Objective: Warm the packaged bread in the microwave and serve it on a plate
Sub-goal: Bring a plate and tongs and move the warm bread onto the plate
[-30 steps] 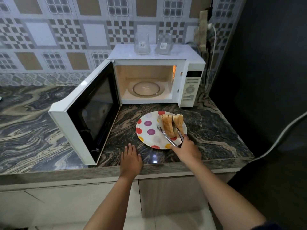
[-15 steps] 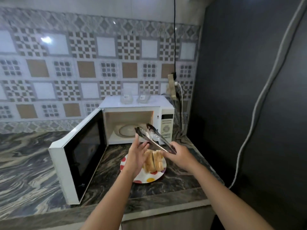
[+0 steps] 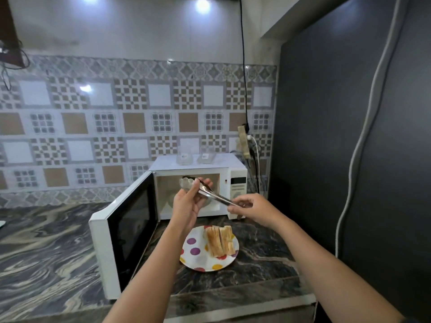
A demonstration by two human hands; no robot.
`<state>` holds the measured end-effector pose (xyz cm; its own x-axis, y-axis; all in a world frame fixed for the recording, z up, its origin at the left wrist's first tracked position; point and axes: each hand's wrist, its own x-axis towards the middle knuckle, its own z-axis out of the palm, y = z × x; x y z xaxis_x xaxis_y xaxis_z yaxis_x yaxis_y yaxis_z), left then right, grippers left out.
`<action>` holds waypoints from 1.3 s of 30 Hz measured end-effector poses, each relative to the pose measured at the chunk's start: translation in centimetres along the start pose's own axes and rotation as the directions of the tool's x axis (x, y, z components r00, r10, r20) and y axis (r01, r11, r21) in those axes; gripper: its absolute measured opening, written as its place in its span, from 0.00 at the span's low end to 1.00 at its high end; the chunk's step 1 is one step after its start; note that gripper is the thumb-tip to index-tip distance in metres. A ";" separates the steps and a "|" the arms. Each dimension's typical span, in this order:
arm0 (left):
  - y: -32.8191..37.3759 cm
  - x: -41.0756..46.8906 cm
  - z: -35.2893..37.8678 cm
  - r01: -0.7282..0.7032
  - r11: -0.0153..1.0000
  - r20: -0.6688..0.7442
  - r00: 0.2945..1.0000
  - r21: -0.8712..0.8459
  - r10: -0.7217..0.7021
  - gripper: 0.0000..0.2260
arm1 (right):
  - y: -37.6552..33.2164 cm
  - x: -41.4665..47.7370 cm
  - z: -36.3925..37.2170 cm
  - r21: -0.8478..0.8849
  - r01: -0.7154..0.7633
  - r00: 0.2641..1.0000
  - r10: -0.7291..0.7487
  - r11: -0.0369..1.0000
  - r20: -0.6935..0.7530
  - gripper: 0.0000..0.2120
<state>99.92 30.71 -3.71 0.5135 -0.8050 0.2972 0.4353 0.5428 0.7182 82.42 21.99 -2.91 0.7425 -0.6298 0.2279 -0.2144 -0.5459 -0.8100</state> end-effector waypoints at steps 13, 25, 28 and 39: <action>2.2 0.1 -4.0 -0.102 0.986 -0.222 0.973 -0.130 0.071 0.05 | 0.4 2.7 1.1 0.099 -0.061 0.997 0.057 0.993 0.043 0.10; 2.3 1.8 -4.2 -0.129 0.977 -0.226 0.970 -0.167 0.090 0.04 | -0.4 4.9 1.0 0.136 -0.206 0.978 0.201 0.969 0.046 0.10; 2.0 2.0 -4.4 -0.125 0.977 -0.214 0.973 -0.171 0.087 0.03 | -0.5 5.3 0.8 0.029 -0.174 0.983 0.172 0.984 0.065 0.13; 0.8 3.6 -5.2 -0.082 0.991 -0.219 0.974 -0.109 0.057 0.03 | -0.6 6.6 1.9 -0.340 -0.048 0.981 0.108 0.939 0.160 0.16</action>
<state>105.98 29.52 -5.34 0.6868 -0.7009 0.1927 0.4695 0.6301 0.6185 88.70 19.26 -1.93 0.8070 -0.5885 0.0493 -0.4528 -0.6700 -0.5883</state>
